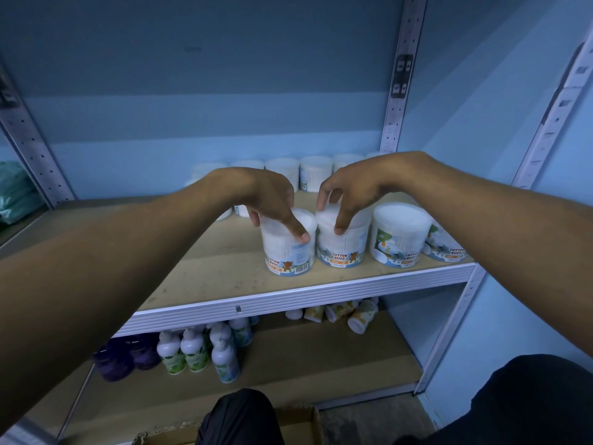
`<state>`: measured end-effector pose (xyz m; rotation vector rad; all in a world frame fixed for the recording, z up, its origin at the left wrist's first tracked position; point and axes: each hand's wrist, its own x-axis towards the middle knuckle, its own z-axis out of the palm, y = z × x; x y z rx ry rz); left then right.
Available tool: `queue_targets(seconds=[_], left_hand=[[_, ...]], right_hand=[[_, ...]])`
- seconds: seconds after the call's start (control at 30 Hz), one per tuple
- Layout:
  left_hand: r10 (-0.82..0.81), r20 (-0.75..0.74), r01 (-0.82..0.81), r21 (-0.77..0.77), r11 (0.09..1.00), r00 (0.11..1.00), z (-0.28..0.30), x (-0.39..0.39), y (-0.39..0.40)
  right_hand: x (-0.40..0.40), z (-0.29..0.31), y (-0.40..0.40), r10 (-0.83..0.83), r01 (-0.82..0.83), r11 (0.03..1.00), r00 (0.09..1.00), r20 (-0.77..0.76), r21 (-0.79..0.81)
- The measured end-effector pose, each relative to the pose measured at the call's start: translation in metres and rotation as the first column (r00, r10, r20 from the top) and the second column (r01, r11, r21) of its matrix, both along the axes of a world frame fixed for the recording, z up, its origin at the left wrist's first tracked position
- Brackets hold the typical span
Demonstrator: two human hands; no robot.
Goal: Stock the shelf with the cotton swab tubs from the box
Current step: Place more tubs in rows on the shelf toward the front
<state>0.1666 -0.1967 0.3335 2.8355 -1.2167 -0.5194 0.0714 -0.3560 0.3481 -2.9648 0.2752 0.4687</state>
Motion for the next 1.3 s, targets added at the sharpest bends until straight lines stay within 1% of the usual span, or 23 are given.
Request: queue_targets(seconds=[0.07, 0.13, 0.23, 0.3, 0.53, 0.67, 0.77, 0.83, 0.93, 0.97, 1.07, 1.3], left_hand=[[0.004, -0.006, -0.004, 0.018, 1.000, 1.000, -0.001, 0.000, -0.001], [-0.018, 0.010, 0.018, 0.037, 0.999, 1.000, 0.000, -0.001, -0.001], [-0.029, -0.052, 0.029, 0.000, 1.000, 0.998, 0.006, -0.001, 0.002], [-0.044, -0.074, 0.044, -0.005, 0.999, 0.996, 0.008, -0.003, 0.002], [-0.008, -0.044, 0.007, -0.019, 1.000, 0.999, 0.002, -0.004, -0.002], [0.032, 0.013, -0.032, 0.017, 0.999, 0.999, 0.002, -0.009, -0.006], [0.032, 0.051, -0.034, 0.044, 0.998, 0.998, 0.003, -0.012, -0.007], [0.021, 0.017, -0.022, 0.038, 0.999, 1.000, 0.002, -0.011, -0.007], [-0.009, -0.083, 0.008, -0.011, 1.000, 0.997, 0.003, -0.008, -0.005], [-0.018, -0.098, 0.017, -0.017, 1.000, 0.995, 0.003, -0.007, -0.004], [-0.030, -0.104, 0.029, -0.006, 1.000, 0.994, 0.000, -0.005, -0.005], [-0.014, -0.083, 0.013, -0.016, 1.000, 0.996, -0.001, -0.007, -0.006]], right_hand=[[-0.001, 0.003, -0.001, 0.001, -0.001, 1.000, 1.000, -0.024, 0.013], [-0.003, 0.008, -0.001, -0.006, 0.006, 1.000, 1.000, -0.004, 0.001], [-0.005, 0.011, 0.001, 0.005, -0.003, 0.996, 1.000, 0.021, -0.091], [-0.004, 0.007, 0.003, 0.010, -0.009, 0.993, 1.000, 0.012, -0.119], [-0.003, 0.003, 0.001, -0.006, 0.007, 0.997, 1.000, 0.002, -0.071], [-0.002, 0.000, -0.002, -0.022, 0.022, 1.000, 1.000, -0.007, 0.006], [-0.003, 0.001, -0.003, -0.014, 0.014, 1.000, 1.000, -0.012, 0.017], [-0.003, 0.002, -0.003, -0.015, 0.015, 1.000, 1.000, -0.017, 0.023], [-0.005, 0.004, -0.002, -0.005, 0.005, 0.999, 1.000, 0.000, -0.053], [-0.005, 0.003, -0.002, -0.004, 0.004, 0.998, 1.000, 0.002, -0.056], [-0.006, 0.000, -0.003, -0.023, 0.023, 1.000, 1.000, -0.005, 0.000], [-0.008, 0.001, -0.003, -0.025, 0.025, 0.999, 1.000, -0.008, 0.037]])
